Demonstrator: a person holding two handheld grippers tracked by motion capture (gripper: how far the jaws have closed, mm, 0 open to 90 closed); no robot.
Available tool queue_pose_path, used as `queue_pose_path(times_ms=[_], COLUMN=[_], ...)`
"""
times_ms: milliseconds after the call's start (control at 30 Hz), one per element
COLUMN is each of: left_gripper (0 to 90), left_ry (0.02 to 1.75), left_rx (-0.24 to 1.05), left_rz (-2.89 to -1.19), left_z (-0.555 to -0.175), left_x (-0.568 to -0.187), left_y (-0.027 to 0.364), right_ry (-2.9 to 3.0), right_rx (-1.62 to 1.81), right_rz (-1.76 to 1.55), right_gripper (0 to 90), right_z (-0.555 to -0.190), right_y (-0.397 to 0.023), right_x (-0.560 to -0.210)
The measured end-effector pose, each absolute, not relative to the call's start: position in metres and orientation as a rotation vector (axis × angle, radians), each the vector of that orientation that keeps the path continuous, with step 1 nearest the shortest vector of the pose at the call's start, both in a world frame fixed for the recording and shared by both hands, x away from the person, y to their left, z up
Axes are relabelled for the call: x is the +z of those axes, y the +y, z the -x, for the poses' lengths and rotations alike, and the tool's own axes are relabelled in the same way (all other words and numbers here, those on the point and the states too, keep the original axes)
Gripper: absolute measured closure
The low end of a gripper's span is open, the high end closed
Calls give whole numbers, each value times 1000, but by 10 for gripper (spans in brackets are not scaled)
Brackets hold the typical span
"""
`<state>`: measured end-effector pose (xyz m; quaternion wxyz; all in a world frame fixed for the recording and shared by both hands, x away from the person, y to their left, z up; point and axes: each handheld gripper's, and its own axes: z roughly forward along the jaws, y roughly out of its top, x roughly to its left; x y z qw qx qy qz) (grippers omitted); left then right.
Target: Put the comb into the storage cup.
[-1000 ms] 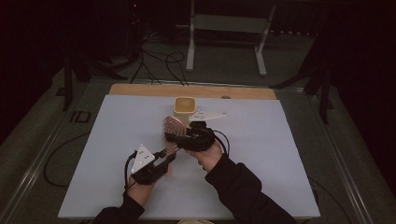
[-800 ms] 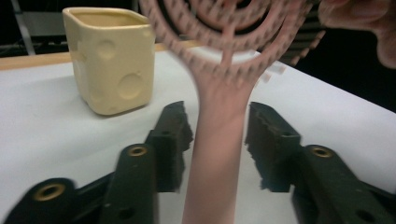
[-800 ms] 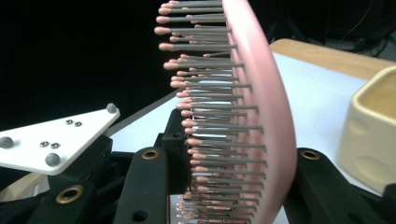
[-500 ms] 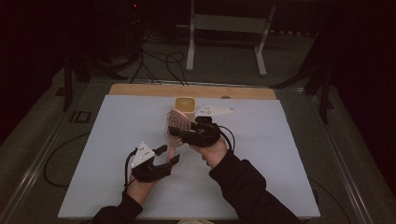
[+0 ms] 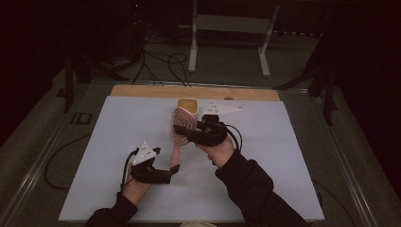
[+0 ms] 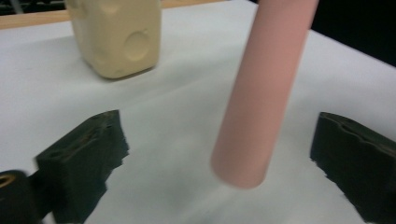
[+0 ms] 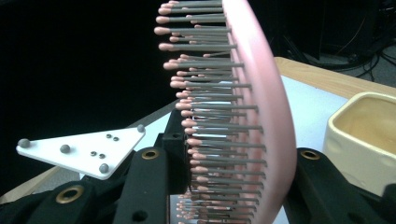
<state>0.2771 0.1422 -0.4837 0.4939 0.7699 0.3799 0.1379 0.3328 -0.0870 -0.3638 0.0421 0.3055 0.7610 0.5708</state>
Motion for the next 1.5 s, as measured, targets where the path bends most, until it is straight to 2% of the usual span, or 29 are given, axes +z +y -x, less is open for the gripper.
queue_pose_path(times_ms=[533, 1500], left_gripper=[1, 0], left_ry=[903, 916], left_rx=[285, 334], left_rz=[-1890, -1922], left_z=[-269, -240], left_x=[-487, -496], left_y=[161, 201], right_ry=[2298, 2230], right_rx=[1764, 1787], right_rz=[-922, -901], right_gripper=[638, 638], right_z=[-337, -352], right_y=[-94, -106], right_x=[-353, -321])
